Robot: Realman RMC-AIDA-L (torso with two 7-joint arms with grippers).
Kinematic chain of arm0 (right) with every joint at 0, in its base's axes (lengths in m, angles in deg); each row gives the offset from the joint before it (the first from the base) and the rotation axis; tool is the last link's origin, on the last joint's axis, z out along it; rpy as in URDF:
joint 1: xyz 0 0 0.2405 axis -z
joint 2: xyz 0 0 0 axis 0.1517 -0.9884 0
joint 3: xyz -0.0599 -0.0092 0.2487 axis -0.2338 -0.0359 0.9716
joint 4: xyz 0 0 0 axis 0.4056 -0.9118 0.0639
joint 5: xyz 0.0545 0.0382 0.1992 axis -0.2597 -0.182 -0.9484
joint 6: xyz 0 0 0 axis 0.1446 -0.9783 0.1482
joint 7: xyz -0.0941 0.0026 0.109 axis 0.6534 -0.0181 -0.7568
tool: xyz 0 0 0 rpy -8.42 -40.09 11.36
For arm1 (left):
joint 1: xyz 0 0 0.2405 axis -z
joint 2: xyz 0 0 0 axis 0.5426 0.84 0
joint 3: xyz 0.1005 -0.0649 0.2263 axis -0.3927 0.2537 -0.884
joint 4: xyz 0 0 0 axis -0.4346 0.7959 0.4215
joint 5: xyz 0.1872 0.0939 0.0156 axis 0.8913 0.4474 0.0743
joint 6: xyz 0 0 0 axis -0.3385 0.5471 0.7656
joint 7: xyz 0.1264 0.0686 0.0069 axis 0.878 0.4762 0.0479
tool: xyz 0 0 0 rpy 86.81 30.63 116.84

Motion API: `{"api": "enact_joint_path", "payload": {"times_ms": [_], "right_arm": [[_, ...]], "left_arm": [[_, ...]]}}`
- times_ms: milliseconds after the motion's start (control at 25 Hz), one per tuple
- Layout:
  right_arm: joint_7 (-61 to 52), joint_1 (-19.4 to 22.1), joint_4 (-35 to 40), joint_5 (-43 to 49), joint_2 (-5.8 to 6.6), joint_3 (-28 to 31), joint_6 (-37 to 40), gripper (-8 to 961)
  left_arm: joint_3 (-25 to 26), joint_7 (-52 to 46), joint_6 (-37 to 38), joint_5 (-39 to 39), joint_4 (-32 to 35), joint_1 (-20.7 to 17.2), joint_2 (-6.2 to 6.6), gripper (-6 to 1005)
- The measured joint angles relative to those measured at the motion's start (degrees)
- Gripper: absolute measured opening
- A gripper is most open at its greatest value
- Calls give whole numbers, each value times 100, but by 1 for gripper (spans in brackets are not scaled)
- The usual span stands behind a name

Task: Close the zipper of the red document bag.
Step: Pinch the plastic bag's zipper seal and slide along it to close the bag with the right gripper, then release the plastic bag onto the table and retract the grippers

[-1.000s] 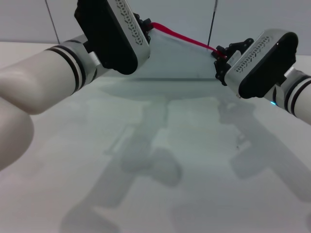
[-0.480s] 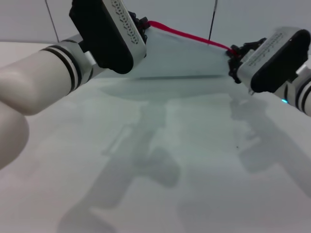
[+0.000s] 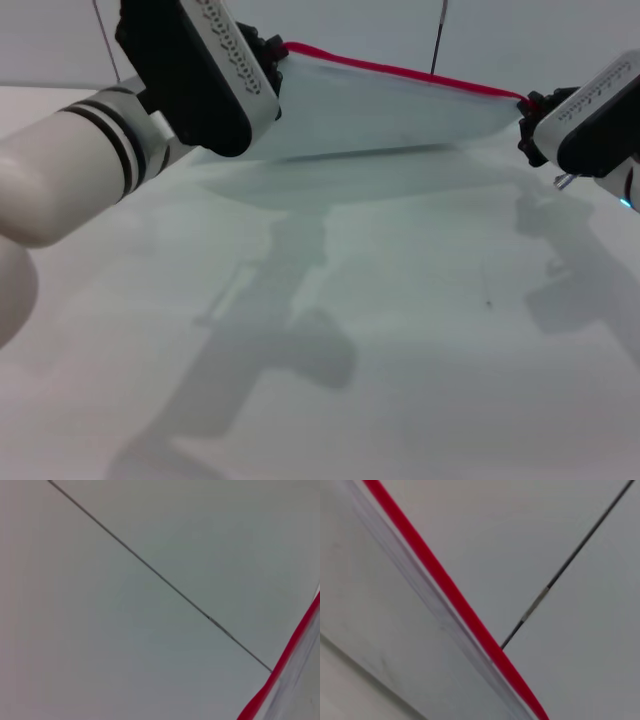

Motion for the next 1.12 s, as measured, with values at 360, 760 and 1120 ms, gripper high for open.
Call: {"api": "enact_joint_path", "payload": {"times_ms": [360,760,1120], "right_arm": [[4,-55,-141,3,0,135,-11,76],[-25,-18,-467,-33,-2,574,-16,174],[-48,322,-363,-780,-74,39,-1067,474]], "left_arm": [[27,-30,-2,0,-25,-15,-9,62],[62,139,-201,0,-342,84,-2,63],[-37,84,-928,-117,-831,167,-10,129]]}}
